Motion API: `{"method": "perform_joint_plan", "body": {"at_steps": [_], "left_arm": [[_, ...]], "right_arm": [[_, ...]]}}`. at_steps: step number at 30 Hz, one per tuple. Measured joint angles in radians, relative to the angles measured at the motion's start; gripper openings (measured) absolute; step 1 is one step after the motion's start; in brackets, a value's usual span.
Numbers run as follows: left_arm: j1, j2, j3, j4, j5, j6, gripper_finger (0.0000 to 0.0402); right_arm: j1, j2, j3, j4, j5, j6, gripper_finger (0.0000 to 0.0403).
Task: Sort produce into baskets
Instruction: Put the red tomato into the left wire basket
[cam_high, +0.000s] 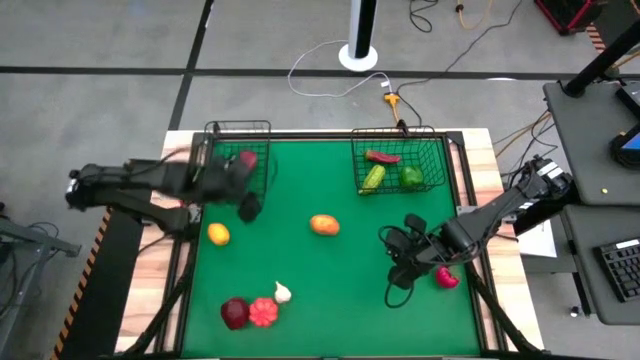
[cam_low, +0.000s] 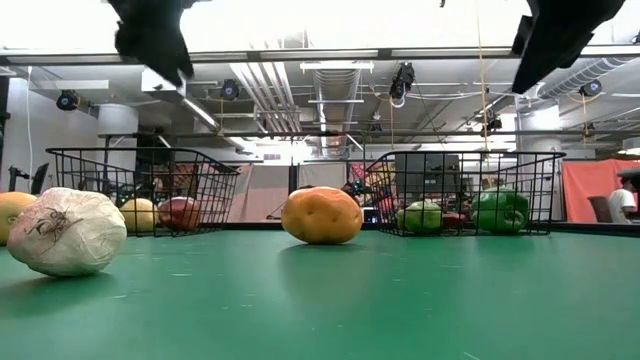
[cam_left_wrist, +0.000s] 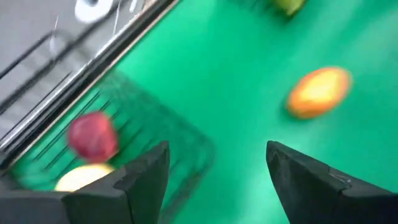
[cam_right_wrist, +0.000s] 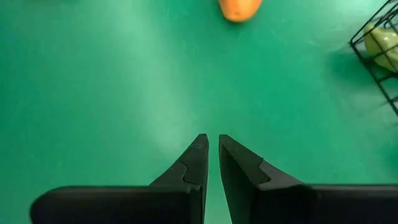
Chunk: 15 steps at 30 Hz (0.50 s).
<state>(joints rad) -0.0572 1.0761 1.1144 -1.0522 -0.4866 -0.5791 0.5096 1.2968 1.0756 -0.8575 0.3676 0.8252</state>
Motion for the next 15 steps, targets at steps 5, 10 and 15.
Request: {"method": "perform_joint_plan", "body": {"at_steps": [5, 10, 15], "left_arm": [[-0.333, -0.039, -0.086, 0.143, -0.203, -0.143, 0.0247], [-0.548, -0.018, -0.124, 0.231, -0.368, -0.241, 0.0247], [-0.626, 0.033, -0.116, 0.242, -0.433, -0.290, 0.0246]], "right_arm": [[-0.031, 0.000, 0.000, 0.003, -0.051, 0.026, 0.0032], [-0.056, 0.000, 0.000, 0.000, -0.223, 0.108, 0.0051], [-0.059, 0.001, 0.000, -0.046, -0.362, 0.186, 0.0090]]}}
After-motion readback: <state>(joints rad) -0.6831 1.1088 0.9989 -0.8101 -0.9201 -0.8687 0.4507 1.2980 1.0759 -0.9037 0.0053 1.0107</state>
